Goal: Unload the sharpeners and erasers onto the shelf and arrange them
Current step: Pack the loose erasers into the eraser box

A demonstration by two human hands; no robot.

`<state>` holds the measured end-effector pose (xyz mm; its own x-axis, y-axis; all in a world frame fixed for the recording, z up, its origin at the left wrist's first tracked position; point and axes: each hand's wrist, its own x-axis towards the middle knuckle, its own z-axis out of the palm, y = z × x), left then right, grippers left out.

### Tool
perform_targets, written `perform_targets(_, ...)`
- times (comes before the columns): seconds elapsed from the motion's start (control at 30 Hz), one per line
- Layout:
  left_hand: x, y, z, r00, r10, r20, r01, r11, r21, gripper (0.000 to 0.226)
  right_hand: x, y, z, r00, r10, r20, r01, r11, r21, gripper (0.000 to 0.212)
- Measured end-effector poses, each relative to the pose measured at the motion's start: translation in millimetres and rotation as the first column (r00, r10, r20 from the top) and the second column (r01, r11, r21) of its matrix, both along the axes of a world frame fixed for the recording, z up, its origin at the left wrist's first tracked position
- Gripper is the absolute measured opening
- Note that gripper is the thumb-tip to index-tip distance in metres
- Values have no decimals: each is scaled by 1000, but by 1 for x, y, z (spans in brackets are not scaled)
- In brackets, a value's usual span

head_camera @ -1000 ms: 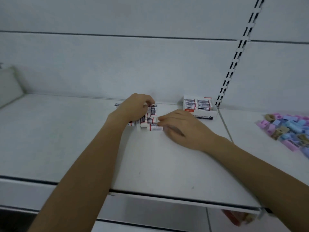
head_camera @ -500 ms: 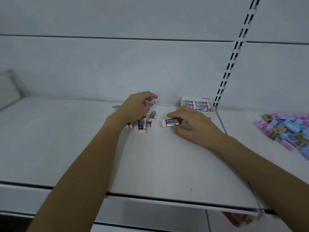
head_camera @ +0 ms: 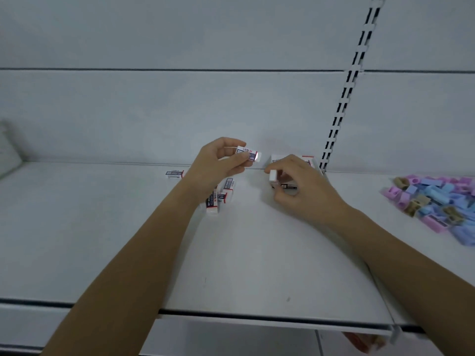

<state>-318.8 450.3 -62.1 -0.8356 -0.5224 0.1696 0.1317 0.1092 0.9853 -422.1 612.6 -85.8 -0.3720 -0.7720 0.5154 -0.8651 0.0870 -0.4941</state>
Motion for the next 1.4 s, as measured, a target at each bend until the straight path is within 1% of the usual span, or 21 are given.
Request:
perform_targets(0.1, -2, 5, 0, 999, 33, 13, -32, 999, -32, 8, -11, 12, 13, 996, -57, 70, 60, 998, -32, 25)
perform_targets(0.23, -11, 13, 0, 998, 67, 20, -64, 991, -115, 14, -32, 23, 21, 976, -166, 143, 179, 980, -84, 15)
perform_targets(0.3, -20, 17, -1, 996, 76, 43, -67, 981, -180, 14, -42, 25, 21, 967, -219, 130, 234, 966, -115, 16)
perform_targets(0.4, -34, 22, 0, 995, 68, 70, -44, 953, -299, 12, -53, 27, 18, 960, -272, 70, 280, 948, -153, 16)
perform_targets(0.47, -44, 24, 1, 993, 56, 102, -11, 916, -400, 14, -57, 27, 17, 955, -293, 46, 297, 946, -131, 12)
perform_targets(0.53, -53, 24, 3, 990, 52, 134, 24, 857, -514, 16, -58, 26, 15, 955, -295, 45, 298, 949, -99, 12)
perform_targets(0.6, -60, 26, 2, 982, 74, 173, 49, 789, -613, 12, -59, 26, 14, 958, -277, 73, 281, 958, -50, 13)
perform_targets(0.67, -66, 28, -2, 976, 115, 187, 43, 735, -676, 9, -59, 26, 12, 961, -258, 97, 257, 966, 23, 15)
perform_targets(0.77, -72, 26, -13, 969, 170, 179, 9, 701, -713, 11, -59, 25, 10, 968, -245, 44, 238, 963, 128, 8)
perform_targets(0.83, -73, 25, -20, 963, 198, 181, 2, 670, -742, 9, -60, 24, 10, 971, -236, 30, 229, 963, 145, 9)
perform_targets(0.87, -73, 25, -21, 960, 217, 178, -3, 641, -768, 9, -61, 24, 10, 972, -233, 31, 226, 964, 143, 10)
perform_targets(0.93, -72, 26, -25, 964, 233, 132, -30, 585, -811, 11, -62, 24, 10, 973, -231, 12, 226, 962, 156, 14)
perform_targets(1.0, -70, 28, -25, 976, 202, 86, -40, 548, -836, 16, -65, 23, 8, 971, -237, -16, 237, 958, 163, 16)
perform_targets(1.07, -67, 30, -25, 987, 145, 69, -13, 502, -864, 21, -65, 24, 9, 967, -253, -39, 256, 955, 152, 18)
perform_targets(1.17, -61, 31, -26, 990, 89, 107, 55, 459, -887, 28, -64, 26, 10, 963, -254, -87, 264, 955, 134, 21)
perform_targets(1.27, -56, 30, -31, 988, 67, 136, 98, 394, -914, 49, -65, 27, 9, 959, -253, -131, 269, 955, 125, 23)
perform_targets(1.33, -54, 29, -32, 986, 58, 157, 123, 381, -916, 58, -66, 28, 8, 953, -255, -165, 278, 951, 135, 24)
perform_targets(1.4, -53, 30, -31, 981, 56, 184, 150, 379, -913, 60, -67, 27, 5, 951, -245, -189, 275, 949, 152, 25)
